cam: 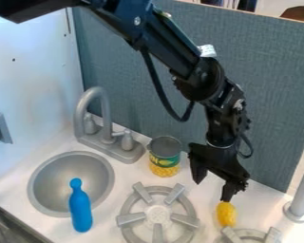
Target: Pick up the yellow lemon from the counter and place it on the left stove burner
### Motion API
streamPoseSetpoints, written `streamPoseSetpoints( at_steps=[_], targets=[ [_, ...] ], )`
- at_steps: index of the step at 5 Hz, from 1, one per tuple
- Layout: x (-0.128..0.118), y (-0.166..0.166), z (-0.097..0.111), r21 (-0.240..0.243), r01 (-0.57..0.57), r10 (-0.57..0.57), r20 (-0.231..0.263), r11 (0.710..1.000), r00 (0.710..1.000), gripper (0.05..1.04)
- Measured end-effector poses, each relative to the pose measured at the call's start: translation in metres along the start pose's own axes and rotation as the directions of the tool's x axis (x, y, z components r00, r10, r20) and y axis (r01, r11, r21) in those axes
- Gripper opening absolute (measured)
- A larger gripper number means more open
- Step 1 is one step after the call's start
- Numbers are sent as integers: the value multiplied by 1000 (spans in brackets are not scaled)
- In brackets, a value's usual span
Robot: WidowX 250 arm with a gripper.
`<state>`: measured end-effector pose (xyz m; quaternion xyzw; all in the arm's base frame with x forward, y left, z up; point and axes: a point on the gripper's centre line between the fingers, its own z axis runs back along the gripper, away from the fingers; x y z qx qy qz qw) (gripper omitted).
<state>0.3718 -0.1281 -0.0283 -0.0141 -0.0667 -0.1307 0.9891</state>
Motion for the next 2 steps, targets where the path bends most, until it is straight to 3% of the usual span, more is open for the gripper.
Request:
streamPoseSetpoints(
  at_steps=[1,2],
  targets=[
    [-9,1,-13,3,-2,2,-41,1000,999,1004],
    [-5,-5,-14,-28,-71,69,-48,997,996,1004]
  ],
)
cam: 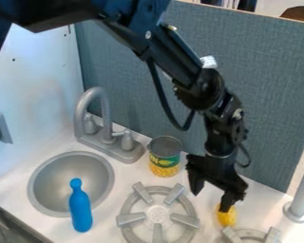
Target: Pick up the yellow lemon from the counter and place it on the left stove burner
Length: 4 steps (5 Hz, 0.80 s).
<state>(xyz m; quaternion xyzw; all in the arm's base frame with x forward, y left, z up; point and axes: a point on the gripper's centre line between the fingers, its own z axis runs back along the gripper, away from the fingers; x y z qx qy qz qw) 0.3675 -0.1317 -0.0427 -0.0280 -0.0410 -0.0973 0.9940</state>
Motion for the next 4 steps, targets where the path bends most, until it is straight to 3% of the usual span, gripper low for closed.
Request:
streamPoseSetpoints(
  at_steps=[2,3,4],
  targets=[
    [9,-9,-9,-41,-116,115,-27,992,993,1004],
    [16,-9,-22,-20,-180,178,-63,984,982,1004],
    [20,-4,-33,42,-213,216,-93,976,972,1004]
  ],
)
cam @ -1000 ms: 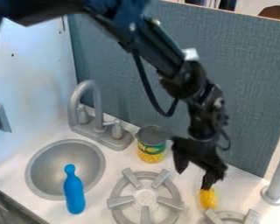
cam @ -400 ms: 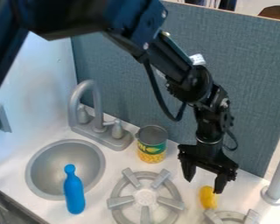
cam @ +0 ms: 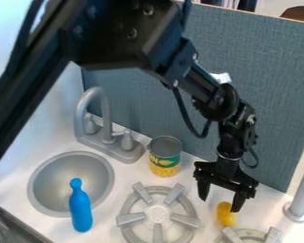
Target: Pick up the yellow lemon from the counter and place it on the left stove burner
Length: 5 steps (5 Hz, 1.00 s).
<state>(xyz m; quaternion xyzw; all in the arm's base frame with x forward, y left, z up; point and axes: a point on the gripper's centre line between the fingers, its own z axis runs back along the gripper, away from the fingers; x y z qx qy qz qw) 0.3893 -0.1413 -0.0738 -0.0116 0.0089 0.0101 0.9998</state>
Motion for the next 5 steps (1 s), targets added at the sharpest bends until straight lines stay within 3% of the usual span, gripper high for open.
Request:
streamPoseSetpoints(
  at_steps=[3,4,5],
  targets=[
    [1,-14,-20,15,-9,9,-38,1000,999,969],
    [1,-14,-20,20,13,-13,-39,1000,999,733],
    [-4,-11,-20,21,46,-46,-33,999,998,707]
  ],
)
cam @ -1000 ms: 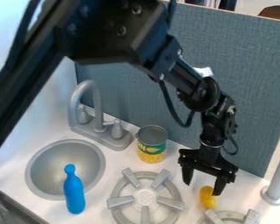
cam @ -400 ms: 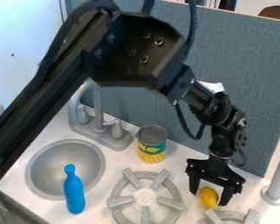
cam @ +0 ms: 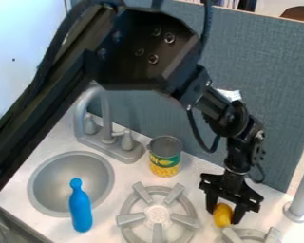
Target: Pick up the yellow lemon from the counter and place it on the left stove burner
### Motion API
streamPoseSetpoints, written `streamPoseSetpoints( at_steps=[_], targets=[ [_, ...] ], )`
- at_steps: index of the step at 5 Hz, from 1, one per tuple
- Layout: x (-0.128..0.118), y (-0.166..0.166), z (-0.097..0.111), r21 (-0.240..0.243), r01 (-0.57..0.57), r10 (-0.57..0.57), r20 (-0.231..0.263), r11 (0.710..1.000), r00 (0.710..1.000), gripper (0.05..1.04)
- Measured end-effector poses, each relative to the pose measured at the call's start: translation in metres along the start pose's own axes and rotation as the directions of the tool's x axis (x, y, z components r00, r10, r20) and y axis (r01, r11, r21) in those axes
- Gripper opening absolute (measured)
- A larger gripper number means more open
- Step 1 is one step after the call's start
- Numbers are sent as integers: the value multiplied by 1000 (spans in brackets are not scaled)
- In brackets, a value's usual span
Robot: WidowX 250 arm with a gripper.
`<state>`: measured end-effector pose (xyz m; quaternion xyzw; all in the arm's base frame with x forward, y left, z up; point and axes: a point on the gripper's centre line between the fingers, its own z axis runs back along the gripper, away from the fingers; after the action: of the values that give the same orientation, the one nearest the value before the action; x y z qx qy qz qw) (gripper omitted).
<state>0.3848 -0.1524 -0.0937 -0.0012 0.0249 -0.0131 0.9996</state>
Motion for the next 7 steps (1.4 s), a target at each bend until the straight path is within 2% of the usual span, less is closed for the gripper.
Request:
streamPoseSetpoints(
  at_steps=[1,2,3,4,6,7],
  targets=[
    [-11,8,15,10,56,-57,22,998,998,707],
    [-28,24,38,26,79,-81,65,997,995,707],
    [-46,50,31,42,71,-72,24,997,997,707],
    [-58,62,28,99,108,-105,-34,989,994,707],
    [-56,83,27,165,124,-111,-82,978,990,707],
    [-52,93,17,199,113,-89,-124,974,988,707]
  ],
)
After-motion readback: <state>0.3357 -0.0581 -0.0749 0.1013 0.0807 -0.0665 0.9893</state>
